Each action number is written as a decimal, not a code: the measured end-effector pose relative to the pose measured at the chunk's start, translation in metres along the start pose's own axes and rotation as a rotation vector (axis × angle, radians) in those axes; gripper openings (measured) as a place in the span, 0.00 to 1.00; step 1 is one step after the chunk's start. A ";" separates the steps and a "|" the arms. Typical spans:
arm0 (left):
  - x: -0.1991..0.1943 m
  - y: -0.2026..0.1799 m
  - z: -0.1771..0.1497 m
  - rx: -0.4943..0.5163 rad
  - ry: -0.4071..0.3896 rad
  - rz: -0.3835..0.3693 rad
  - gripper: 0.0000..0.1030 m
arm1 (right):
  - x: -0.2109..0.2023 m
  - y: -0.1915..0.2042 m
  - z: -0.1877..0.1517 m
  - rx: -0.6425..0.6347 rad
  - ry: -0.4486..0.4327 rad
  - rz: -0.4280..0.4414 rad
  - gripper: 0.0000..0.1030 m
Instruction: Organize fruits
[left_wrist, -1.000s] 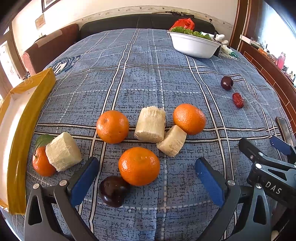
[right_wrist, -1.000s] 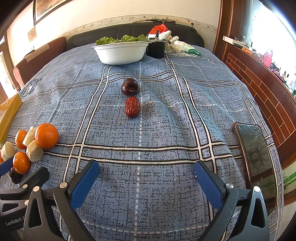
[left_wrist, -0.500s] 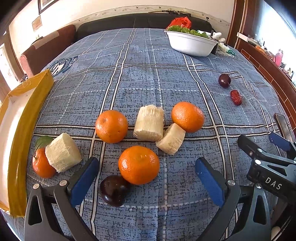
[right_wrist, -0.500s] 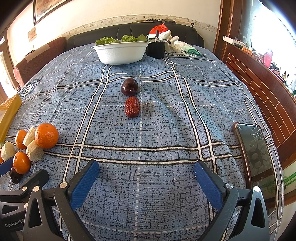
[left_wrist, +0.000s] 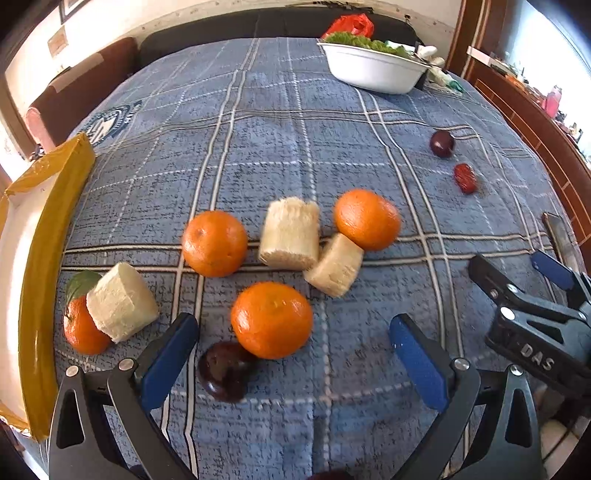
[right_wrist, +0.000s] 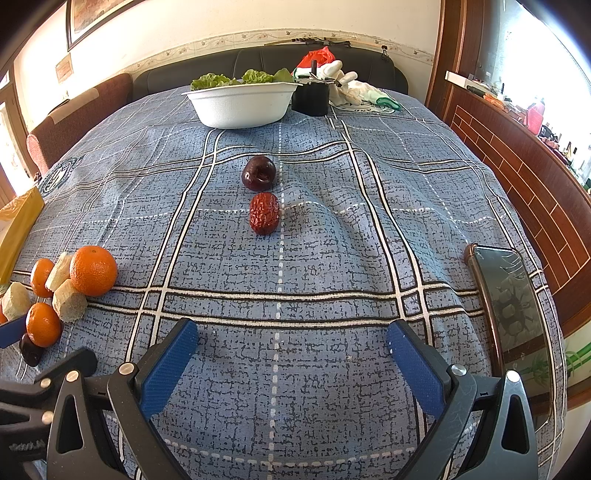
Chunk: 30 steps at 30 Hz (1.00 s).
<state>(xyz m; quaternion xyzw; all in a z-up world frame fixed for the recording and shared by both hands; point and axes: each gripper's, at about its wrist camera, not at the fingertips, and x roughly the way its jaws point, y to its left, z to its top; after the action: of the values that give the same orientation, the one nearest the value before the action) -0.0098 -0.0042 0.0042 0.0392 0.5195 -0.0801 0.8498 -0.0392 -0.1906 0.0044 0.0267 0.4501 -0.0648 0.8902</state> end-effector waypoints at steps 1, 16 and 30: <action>-0.003 0.001 -0.001 -0.005 0.002 -0.030 1.00 | 0.001 -0.001 0.001 -0.006 0.001 0.004 1.00; -0.203 0.064 -0.061 -0.017 -0.625 -0.223 1.00 | 0.001 0.003 0.003 0.029 0.082 -0.016 1.00; -0.254 0.158 -0.101 -0.189 -0.708 -0.105 1.00 | -0.100 0.027 -0.017 0.029 -0.120 0.126 0.88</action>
<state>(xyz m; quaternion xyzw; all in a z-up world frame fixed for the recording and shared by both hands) -0.1842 0.1904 0.1807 -0.0965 0.1997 -0.0839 0.9715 -0.1081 -0.1528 0.0745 0.0640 0.3926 -0.0169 0.9173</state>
